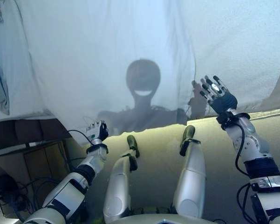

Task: Make the bed neatly

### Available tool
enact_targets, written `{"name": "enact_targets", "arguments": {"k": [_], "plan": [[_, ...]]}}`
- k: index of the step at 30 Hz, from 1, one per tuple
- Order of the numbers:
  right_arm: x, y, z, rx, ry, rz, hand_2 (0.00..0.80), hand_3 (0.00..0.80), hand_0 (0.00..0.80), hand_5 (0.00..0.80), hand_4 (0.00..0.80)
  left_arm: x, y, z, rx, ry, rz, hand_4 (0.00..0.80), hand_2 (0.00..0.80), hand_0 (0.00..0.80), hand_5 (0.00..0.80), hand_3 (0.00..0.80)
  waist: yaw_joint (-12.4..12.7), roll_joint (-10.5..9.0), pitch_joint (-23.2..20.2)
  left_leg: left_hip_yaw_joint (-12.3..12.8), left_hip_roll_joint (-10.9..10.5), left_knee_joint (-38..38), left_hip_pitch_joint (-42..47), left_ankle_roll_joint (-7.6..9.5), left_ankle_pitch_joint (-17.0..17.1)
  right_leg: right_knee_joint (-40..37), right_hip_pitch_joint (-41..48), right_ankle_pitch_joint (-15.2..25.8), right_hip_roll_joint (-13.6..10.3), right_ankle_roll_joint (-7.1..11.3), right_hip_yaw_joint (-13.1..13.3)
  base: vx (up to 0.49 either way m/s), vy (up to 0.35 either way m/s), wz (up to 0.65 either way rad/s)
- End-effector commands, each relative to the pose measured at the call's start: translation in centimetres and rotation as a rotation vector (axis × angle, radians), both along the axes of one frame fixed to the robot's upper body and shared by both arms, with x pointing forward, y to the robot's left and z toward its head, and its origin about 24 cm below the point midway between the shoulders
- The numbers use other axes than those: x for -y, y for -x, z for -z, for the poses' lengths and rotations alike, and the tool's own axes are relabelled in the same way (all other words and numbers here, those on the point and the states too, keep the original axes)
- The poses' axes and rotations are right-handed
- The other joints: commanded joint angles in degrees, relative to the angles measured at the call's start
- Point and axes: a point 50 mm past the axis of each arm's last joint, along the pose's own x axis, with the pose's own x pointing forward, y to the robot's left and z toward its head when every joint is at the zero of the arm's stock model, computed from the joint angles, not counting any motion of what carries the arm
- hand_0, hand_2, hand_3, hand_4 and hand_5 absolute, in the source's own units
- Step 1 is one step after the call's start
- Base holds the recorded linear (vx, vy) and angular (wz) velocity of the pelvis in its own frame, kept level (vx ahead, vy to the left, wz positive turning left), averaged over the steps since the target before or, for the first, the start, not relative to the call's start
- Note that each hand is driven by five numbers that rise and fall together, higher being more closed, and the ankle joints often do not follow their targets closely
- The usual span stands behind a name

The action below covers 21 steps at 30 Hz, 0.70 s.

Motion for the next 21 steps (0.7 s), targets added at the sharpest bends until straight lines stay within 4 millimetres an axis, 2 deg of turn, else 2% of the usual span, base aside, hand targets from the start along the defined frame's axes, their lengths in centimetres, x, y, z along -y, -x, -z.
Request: {"name": "enact_targets", "arguments": {"k": [1, 7, 10, 12, 13, 14, 15, 17, 21], "plan": [[-1.7, 0.1, -2.4, 0.165, -0.043, -0.044, 0.000, 0.000, 0.000, 0.000, 0.000, -2.7, 0.0, -0.4, 0.011, -0.001, -0.100, 0.800, 0.800, 0.800, 0.800, 0.800, 1.1, -3.14, 2.5, -3.8, 3.3, 5.8, -8.1, 0.01, 5.2, -16.2, 3.9, 18.9, -2.2, 8.87, 0.0, -0.083, -0.086, 0.06], [-2.5, -0.4, -2.7, 0.194, -0.080, -0.051, 0.000, 0.000, 0.000, 0.000, 0.000, -4.3, -0.6, -1.0, -0.037, 0.062, -0.162, 0.800, 0.800, 0.800, 0.800, 0.800, 2.4, -5.01, 3.9, -6.2, 3.9, 8.2, -12.5, 0.38, 5.4, -12.9, 0.4, 18.6, -1.4, 8.71, 0.7, -0.075, -0.096, 0.02], [-3.2, -0.2, -2.7, 0.216, -0.116, -0.058, 0.000, 0.000, 0.000, 0.000, 0.000, -4.3, 0.2, 0.1, -0.126, 0.043, -0.144, 0.800, 0.800, 0.800, 0.800, 0.800, 3.3, -6.32, 4.8, -7.5, 4.1, 7.9, -13.7, 0.60, 5.7, -13.7, 0.2, 19.2, -0.6, 8.91, -0.2, -0.063, -0.170, 0.00], [-3.4, -0.1, -2.6, 0.223, -0.128, -0.064, 0.000, 0.000, 0.000, 0.000, 0.000, -4.3, 0.7, 1.1, -0.243, 0.094, -0.133, 0.800, 0.800, 0.800, 0.800, 0.800, 3.5, -6.78, 4.9, -8.0, 4.3, 7.5, -13.7, 0.59, 5.8, -14.6, 0.8, 19.4, -0.3, 9.02, -0.9, -0.035, -0.111, -0.10], [-3.5, -0.2, -2.7, 0.230, -0.138, -0.070, 0.000, 0.000, 0.000, 0.000, 0.000, -3.9, 1.7, 2.7, -0.416, 0.177, -0.110, 0.461, 0.461, 0.461, 0.461, 0.461, 3.5, -7.10, 5.1, -8.2, 4.6, 7.1, -13.6, 0.68, 6.0, -15.1, 1.2, 19.6, 0.0, 9.06, -1.3, -0.040, -0.091, -0.02], [-3.6, -0.2, -2.7, 0.237, -0.143, -0.074, 0.000, 0.000, 0.000, 0.000, 0.000, -3.6, 2.4, 3.8, -0.527, 0.191, -0.097, 0.000, 0.000, 0.000, 0.000, 0.000, 3.5, -7.22, 5.2, -8.2, 4.7, 6.7, -13.4, 0.73, 6.2, -15.4, 1.5, 19.8, 0.2, 9.08, -1.5, -0.038, -0.065, 0.01], [-3.7, -0.3, -2.8, 0.240, -0.143, -0.083, 0.000, 0.000, 0.000, 0.000, 0.000, -3.2, 3.5, 5.0, -0.600, 0.197, -0.094, 0.000, 0.000, 0.000, 0.000, 0.000, 3.3, -7.31, 5.2, -8.1, 4.7, 6.4, -13.1, 0.64, 6.3, -16.0, 2.1, 19.8, 0.4, 9.14, -1.7, -0.019, -0.016, -0.04], [-3.8, -0.6, -2.8, 0.240, -0.138, -0.099, 0.000, 0.000, 0.000, 0.000, 0.000, -3.0, 4.7, 6.1, -0.631, 0.238, -0.135, 0.000, 0.000, 0.000, 0.000, 0.000, 3.0, -7.25, 5.0, -7.5, 4.7, 5.6, -11.7, 0.52, 6.4, -16.7, 3.3, 19.6, 0.6, 9.07, -2.0, 0.017, 0.040, -0.08], [-3.6, -1.1, -2.5, 0.214, -0.114, -0.120, 0.000, 0.000, 0.000, 0.000, 0.000, -3.4, 4.3, 5.9, -0.580, 0.278, -0.192, 0.000, 0.000, 0.000, 0.000, 0.000, 2.1, -6.59, 4.0, -6.2, 4.6, 4.7, -8.8, 0.34, 6.6, -16.1, 4.9, 18.4, 0.0, 8.80, -1.7, 0.061, 0.093, -0.05]]}}
